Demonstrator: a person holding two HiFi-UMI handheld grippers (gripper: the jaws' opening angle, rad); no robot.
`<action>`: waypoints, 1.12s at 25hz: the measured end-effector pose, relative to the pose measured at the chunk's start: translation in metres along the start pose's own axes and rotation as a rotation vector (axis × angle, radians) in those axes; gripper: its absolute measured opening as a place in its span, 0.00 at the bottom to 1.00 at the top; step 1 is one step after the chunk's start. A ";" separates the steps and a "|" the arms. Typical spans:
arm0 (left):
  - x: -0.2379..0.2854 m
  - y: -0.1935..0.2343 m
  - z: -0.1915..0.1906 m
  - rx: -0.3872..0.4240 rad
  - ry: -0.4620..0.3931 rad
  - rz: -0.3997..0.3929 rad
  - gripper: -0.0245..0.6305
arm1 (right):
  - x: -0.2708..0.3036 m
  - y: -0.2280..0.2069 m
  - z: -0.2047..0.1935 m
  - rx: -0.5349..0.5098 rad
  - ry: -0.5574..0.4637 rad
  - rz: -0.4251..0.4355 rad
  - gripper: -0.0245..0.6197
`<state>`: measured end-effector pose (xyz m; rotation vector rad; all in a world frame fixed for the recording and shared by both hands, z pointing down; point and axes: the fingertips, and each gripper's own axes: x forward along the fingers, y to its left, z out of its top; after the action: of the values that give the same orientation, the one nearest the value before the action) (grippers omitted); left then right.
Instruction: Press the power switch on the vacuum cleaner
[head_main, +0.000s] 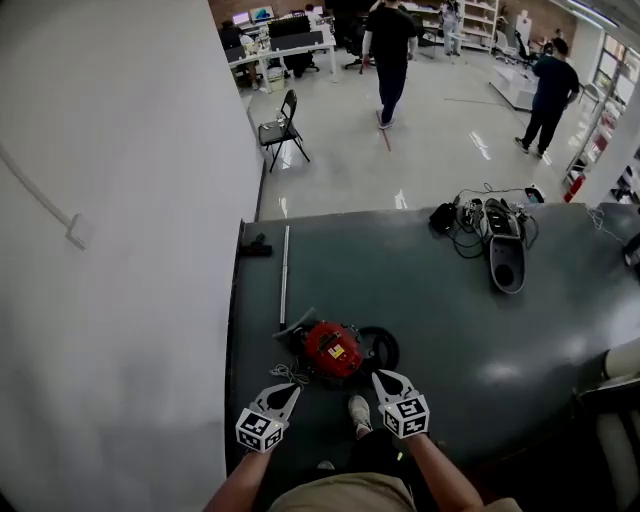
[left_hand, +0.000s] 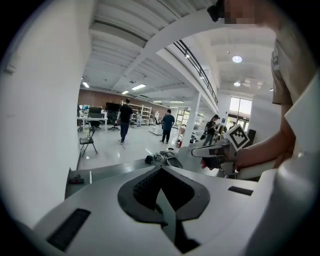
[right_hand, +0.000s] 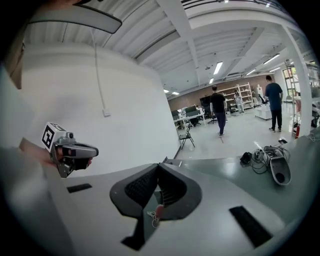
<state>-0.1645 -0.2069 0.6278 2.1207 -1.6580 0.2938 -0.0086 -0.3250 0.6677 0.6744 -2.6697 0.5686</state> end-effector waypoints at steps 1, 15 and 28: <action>0.011 0.008 0.001 0.012 -0.005 0.020 0.04 | 0.014 -0.010 -0.002 0.000 0.011 0.005 0.06; 0.135 0.123 -0.076 -0.118 0.120 0.052 0.04 | 0.207 -0.081 -0.105 -0.063 0.239 0.080 0.06; 0.194 0.183 -0.187 -0.228 0.223 0.057 0.04 | 0.333 -0.116 -0.303 -0.142 0.556 0.089 0.06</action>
<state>-0.2712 -0.3254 0.9121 1.8060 -1.5450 0.3292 -0.1629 -0.4077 1.0983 0.2991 -2.1952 0.4954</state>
